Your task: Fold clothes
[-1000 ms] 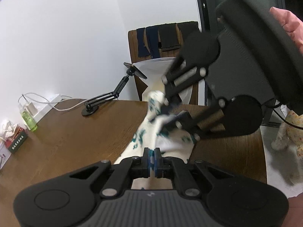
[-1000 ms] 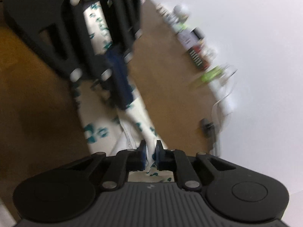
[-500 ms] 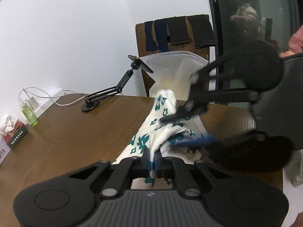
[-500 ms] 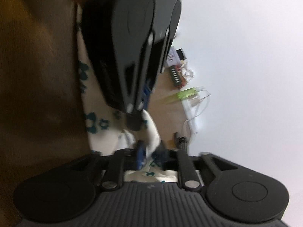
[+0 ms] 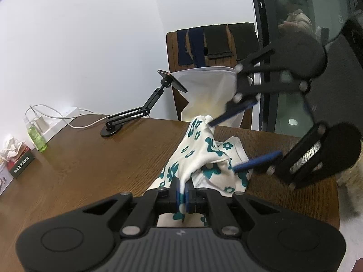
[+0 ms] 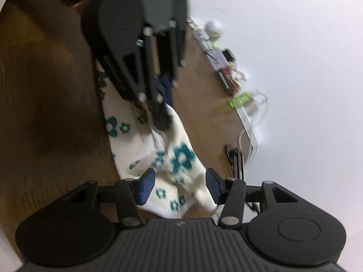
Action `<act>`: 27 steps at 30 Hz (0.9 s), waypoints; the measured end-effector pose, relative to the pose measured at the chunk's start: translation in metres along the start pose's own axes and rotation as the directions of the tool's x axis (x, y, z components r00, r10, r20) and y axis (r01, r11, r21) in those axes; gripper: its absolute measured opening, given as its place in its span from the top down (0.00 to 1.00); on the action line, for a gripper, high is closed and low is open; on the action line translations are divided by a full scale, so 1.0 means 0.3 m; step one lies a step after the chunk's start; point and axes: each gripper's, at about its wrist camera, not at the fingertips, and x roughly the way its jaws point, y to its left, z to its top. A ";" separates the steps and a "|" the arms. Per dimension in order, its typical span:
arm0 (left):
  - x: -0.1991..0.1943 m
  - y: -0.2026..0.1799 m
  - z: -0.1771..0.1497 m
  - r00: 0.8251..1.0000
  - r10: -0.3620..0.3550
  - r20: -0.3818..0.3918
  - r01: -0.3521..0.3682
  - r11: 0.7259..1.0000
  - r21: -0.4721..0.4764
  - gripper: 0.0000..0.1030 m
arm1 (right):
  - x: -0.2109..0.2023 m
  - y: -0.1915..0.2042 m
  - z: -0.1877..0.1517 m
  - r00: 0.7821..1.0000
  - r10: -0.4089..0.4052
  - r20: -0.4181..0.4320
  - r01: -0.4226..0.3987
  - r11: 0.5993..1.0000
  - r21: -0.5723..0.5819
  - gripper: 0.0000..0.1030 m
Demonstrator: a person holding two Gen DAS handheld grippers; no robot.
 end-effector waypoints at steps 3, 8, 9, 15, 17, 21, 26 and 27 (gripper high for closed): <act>0.000 0.005 -0.003 1.000 -0.010 -0.004 0.010 1.000 -0.011 0.96 | 0.025 0.034 0.038 1.000 -0.001 0.001 0.001 1.000 -0.014 0.52; -0.002 -0.006 -0.012 0.999 -0.036 -0.009 0.036 0.999 -0.003 0.96 | 0.048 0.033 0.047 0.999 -0.028 -0.042 0.029 0.999 0.023 0.86; -0.002 -0.014 -0.015 0.999 -0.040 -0.010 0.041 0.999 0.002 0.96 | 0.045 0.041 0.045 0.998 -0.035 -0.048 0.036 0.999 0.024 0.86; 0.019 -0.055 -0.061 0.995 -0.079 -0.053 0.078 0.997 -0.022 0.83 | 0.049 0.173 0.034 0.987 -0.141 -0.073 0.133 0.986 -0.100 0.87; -0.004 -0.052 -0.077 0.992 -0.119 -0.044 0.117 0.992 -0.043 0.74 | 0.051 0.229 0.027 0.981 -0.176 -0.079 0.163 0.975 -0.148 0.87; -0.093 -0.011 -0.103 0.980 -0.196 0.018 0.197 0.974 -0.115 0.60 | 0.010 0.239 0.021 0.980 -0.188 -0.062 0.178 0.974 -0.141 0.84; -0.195 0.102 -0.147 0.985 -0.138 0.105 0.161 0.955 -0.250 0.59 | -0.094 0.157 0.008 0.993 -0.105 -0.047 0.106 0.994 0.010 0.72; -0.200 0.123 -0.156 0.988 -0.117 0.101 0.140 0.951 -0.276 0.60 | -0.119 0.125 0.004 0.997 -0.074 -0.029 0.077 0.993 0.093 0.72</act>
